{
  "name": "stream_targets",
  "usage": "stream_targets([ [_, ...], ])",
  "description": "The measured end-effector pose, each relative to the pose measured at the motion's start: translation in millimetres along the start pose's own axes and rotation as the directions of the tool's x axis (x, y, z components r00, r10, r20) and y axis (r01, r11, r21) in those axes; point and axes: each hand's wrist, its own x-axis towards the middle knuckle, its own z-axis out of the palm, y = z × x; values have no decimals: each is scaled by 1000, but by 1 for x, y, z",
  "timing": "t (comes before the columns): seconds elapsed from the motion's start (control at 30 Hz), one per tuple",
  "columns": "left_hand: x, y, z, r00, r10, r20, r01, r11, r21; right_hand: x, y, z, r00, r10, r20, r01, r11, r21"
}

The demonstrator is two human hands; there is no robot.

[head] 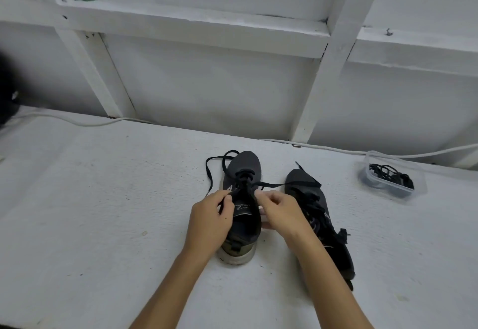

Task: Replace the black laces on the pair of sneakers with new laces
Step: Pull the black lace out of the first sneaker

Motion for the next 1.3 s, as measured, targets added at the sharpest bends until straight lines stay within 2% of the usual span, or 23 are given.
stream_targets([
  [0.07, 0, -2, 1, 1000, 2, 0, -2, 1000, 0, 1, 3, -4, 998, -14, 66, 17, 999, -44],
  [0.1, 0, -3, 1, 1000, 2, 1, -2, 1000, 0, 3, 3, -6, 998, -22, 52, 24, 998, -50],
  [0.2, -1, -5, 1, 1000, -7, 9, 7, 1000, -9, 8, -2, -9, 986, -94, -136, 93, 996, -12],
  [0.27, 0, -7, 1, 1000, -13, 12, 13, 1000, -16, 10, -5, -11, 940, -175, -292, 177, 984, -22],
  [0.33, -1, -7, 0, 1000, -19, 12, 20, 1000, -18, 5, -8, -13, 930, -160, -330, 176, 984, 20],
  [0.4, -1, -6, 0, 1000, -23, 10, 23, 999, -24, -1, -6, -12, 957, -103, -270, 93, 994, -52],
  [0.5, -2, -4, 1, 1000, -6, 9, 6, 1000, -26, -7, -2, -6, 996, -5, -85, -7, 990, -142],
  [0.53, -2, -3, 2, 1000, -1, 8, 1, 1000, -26, -7, -1, -4, 999, -4, -32, 0, 992, -128],
  [0.6, -1, -4, 2, 1000, -1, 1, 1, 1000, -19, -3, -1, -1, 995, -94, -20, 89, 983, -160],
  [0.67, 0, -5, 1, 1000, -14, -4, 14, 1000, -14, 3, -4, 0, 979, -157, -130, 142, 983, -113],
  [0.73, -1, -6, 0, 1000, -19, -4, 19, 1000, -20, 7, -8, -4, 939, -126, -321, 153, 986, 61],
  [0.8, -2, -6, 1, 1000, -13, -5, 13, 1000, -19, 7, -8, -10, 920, -84, -382, 136, 985, 110],
  [0.83, -2, -6, 1, 1000, -9, -6, 9, 1000, -15, 4, -8, -10, 942, -69, -328, 108, 989, 103],
  [0.93, -1, -4, 3, 1000, -1, -6, 1, 1000, 0, -9, -4, -1, 999, -17, -27, 19, 998, 57],
  [1.0, -1, -3, 3, 1000, 3, -3, -3, 1000, 7, -9, 0, 1, 998, -57, 28, 57, 998, 4],
  [1.07, -1, -4, 2, 1000, 5, -9, -5, 1000, 3, -2, 3, 0, 993, -117, -27, 116, 993, -27],
  [1.13, -1, -5, 2, 1000, 6, -14, -6, 1000, -11, 6, 3, -1, 974, -116, -195, 126, 991, 40],
  [1.2, -2, -6, 1, 1000, 12, -15, -12, 1000, -14, 10, 0, -3, 918, -87, -386, 155, 976, 150],
  [1.23, -2, -6, 1, 1000, 15, -13, -15, 1000, -13, 10, -2, -3, 896, -88, -435, 174, 971, 161],
  [1.27, -2, -6, 1, 1000, 14, -10, -15, 1000, -11, 10, -1, -3, 899, -94, -428, 177, 971, 160],
  [1.3, -1, -6, 1, 1000, 12, -8, -12, 1000, -10, 8, 0, -2, 929, -93, -359, 156, 976, 153],
])
